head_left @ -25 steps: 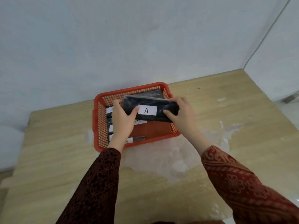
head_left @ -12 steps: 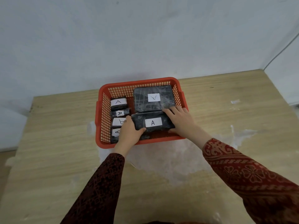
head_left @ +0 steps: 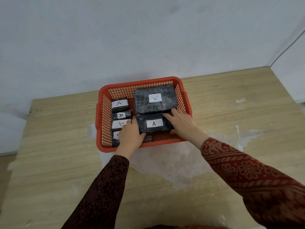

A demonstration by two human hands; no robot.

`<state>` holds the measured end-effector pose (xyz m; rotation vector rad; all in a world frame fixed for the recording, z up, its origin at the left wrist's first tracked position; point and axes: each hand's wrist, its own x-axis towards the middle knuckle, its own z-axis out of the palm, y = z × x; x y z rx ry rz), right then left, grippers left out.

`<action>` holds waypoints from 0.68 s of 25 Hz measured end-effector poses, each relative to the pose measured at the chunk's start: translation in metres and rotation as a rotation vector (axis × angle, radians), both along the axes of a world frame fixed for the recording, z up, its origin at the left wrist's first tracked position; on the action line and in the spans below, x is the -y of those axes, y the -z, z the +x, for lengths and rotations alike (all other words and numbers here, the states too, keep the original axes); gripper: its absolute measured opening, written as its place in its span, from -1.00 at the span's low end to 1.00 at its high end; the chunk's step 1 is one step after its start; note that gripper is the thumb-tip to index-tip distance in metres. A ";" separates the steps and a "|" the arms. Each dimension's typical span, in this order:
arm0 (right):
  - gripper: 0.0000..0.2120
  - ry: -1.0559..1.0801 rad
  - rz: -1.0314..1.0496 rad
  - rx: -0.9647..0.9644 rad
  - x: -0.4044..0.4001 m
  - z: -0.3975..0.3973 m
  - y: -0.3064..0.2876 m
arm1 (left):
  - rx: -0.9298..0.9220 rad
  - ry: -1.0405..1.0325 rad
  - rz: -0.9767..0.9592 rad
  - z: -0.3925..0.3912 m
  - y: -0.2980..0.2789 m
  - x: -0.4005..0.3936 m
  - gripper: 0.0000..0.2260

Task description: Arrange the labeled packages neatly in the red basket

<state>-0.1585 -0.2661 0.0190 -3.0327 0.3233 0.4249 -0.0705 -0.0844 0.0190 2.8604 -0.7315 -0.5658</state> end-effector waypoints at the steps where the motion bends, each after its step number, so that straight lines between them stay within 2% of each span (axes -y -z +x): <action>1: -0.28 0.005 0.021 -0.007 0.000 0.000 -0.002 | 0.079 0.061 0.004 -0.001 -0.002 0.001 -0.46; 3: -0.41 0.042 0.100 -0.001 -0.001 -0.001 -0.007 | 0.153 0.176 -0.073 -0.006 -0.005 0.002 -0.62; 5: -0.49 0.082 0.160 0.014 -0.009 -0.010 -0.011 | 0.106 0.250 -0.091 -0.013 -0.004 0.000 -0.63; 7: -0.43 0.100 0.159 -0.029 -0.021 -0.022 -0.010 | 0.039 0.255 -0.048 -0.019 0.000 -0.002 -0.56; 11: -0.22 0.119 0.149 -0.245 -0.038 -0.035 -0.007 | -0.128 0.234 0.027 -0.023 0.007 -0.009 -0.46; 17: -0.22 0.167 0.221 -0.407 -0.038 -0.020 -0.024 | -0.141 0.185 -0.102 -0.030 -0.002 -0.015 -0.46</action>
